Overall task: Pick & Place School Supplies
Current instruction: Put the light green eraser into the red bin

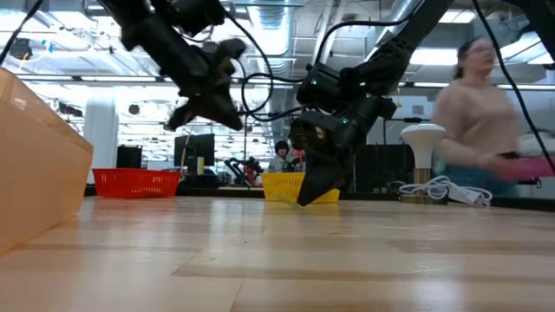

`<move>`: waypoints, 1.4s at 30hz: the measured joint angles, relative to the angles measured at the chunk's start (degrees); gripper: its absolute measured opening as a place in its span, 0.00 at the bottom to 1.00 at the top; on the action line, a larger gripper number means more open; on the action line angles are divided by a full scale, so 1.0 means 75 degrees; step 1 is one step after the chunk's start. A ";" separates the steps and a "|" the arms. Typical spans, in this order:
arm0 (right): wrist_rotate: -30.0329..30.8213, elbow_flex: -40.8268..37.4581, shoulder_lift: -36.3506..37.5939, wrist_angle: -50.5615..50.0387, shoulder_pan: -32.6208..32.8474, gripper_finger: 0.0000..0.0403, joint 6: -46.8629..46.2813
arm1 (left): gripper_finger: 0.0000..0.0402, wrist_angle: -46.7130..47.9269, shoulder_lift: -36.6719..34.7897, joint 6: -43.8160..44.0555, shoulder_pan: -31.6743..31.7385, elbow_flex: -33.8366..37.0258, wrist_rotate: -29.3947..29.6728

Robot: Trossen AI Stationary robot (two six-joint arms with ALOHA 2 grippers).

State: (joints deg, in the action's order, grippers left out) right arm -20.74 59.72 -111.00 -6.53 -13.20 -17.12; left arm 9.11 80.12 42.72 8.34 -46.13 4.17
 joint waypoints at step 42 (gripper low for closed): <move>-0.0027 0.0001 -0.0114 0.0101 -0.0155 0.00 -0.0052 | 0.40 -0.3716 0.2636 0.3098 0.0253 0.0372 -0.2012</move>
State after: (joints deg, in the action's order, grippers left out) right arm -20.94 59.72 -111.85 -5.77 -14.37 -17.51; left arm -18.76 99.89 65.95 10.23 -43.34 -10.92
